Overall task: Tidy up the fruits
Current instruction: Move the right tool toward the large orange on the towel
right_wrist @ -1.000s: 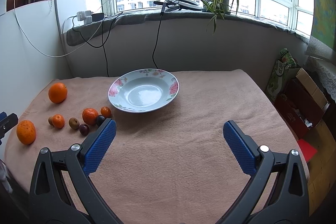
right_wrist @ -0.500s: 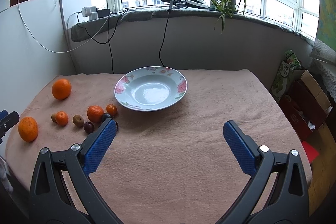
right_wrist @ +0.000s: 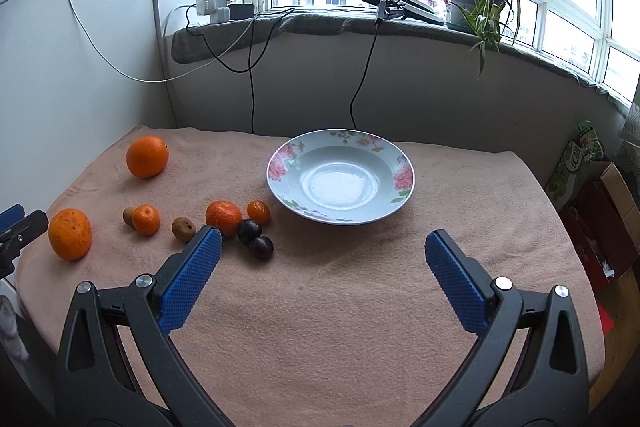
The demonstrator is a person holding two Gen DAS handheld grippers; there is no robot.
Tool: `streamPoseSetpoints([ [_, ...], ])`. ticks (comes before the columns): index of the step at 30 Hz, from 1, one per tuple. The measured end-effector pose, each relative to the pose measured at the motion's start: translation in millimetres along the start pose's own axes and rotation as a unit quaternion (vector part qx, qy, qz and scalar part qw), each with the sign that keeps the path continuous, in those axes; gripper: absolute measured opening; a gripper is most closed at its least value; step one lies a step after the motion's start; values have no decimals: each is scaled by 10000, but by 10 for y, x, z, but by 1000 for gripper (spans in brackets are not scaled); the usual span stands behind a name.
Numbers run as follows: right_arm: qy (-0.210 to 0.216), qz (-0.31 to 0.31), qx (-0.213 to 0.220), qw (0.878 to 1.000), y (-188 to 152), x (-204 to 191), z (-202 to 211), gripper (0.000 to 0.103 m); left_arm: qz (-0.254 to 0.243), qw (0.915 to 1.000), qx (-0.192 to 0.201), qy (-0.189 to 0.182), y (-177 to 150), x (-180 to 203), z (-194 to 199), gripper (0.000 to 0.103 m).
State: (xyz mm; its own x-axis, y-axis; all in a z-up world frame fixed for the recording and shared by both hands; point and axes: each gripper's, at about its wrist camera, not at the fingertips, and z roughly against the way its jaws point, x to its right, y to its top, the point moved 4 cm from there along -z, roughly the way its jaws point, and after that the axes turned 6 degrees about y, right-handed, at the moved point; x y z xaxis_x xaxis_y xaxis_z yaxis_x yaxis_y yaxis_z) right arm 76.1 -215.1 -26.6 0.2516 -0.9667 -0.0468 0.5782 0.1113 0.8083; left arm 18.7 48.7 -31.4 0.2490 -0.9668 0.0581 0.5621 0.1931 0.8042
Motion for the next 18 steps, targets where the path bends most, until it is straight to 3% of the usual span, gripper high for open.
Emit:
streamPoseSetpoints([
  [18,913,1133,-248,9890,170,-938,-487,103,609,9964,-485,342,-280,-627,-228,98],
])
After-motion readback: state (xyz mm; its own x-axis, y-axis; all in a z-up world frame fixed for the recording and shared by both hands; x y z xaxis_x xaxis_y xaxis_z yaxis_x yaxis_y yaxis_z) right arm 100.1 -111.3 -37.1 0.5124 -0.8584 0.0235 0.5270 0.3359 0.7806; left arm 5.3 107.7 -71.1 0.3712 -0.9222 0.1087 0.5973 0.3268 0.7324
